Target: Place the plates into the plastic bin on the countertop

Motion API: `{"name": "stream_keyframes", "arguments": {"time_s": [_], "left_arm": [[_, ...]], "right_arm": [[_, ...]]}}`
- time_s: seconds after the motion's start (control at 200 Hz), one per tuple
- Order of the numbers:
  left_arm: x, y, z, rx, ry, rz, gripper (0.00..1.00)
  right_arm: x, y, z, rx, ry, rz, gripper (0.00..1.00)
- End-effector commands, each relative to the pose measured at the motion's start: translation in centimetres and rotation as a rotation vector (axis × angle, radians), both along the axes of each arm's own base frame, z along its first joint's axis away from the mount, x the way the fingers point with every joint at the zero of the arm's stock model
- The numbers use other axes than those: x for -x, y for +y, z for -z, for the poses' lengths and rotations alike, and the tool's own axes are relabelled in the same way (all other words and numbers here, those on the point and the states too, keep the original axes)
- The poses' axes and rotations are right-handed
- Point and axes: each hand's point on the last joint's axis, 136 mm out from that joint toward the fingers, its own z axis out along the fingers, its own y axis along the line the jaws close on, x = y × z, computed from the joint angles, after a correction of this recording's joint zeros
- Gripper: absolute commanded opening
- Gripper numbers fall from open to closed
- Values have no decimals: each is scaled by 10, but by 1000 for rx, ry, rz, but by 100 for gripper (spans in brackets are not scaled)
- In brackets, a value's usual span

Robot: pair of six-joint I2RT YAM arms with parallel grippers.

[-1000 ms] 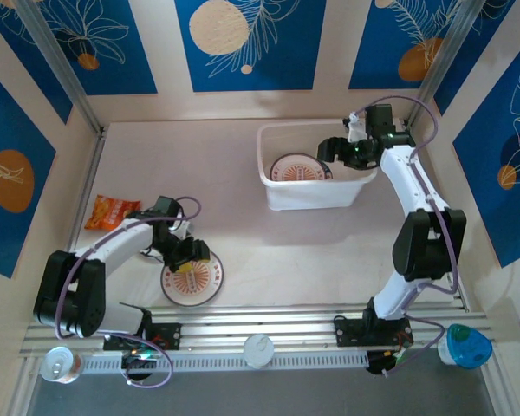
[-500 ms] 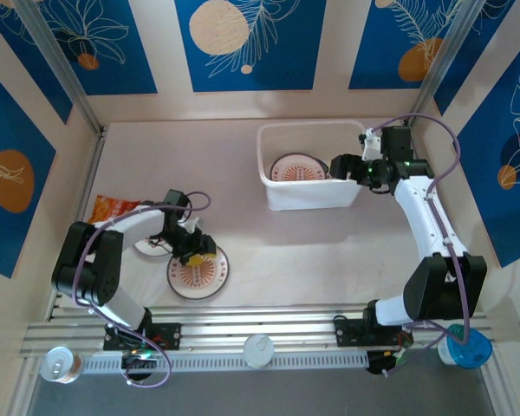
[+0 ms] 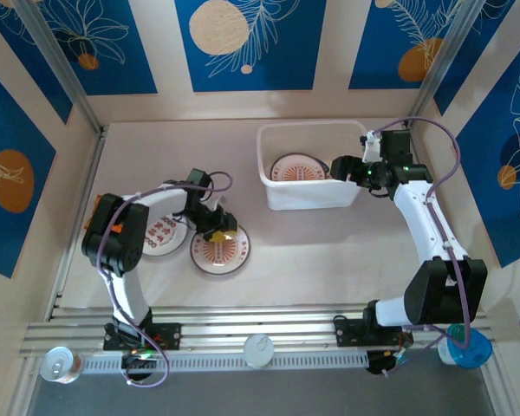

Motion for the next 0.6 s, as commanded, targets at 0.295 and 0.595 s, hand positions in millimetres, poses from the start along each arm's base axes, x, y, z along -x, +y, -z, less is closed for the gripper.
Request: {"name": "stream_keyframes", "arguments": {"time_s": [0.295, 0.595], "left_arm": [[-19, -8, -59, 22, -129, 8, 48], [18, 48, -71, -73, -177, -60, 48]], "right_arm": [[-9, 11, -7, -54, -2, -6, 80], [3, 31, -8, -67, 5, -39, 79]]}}
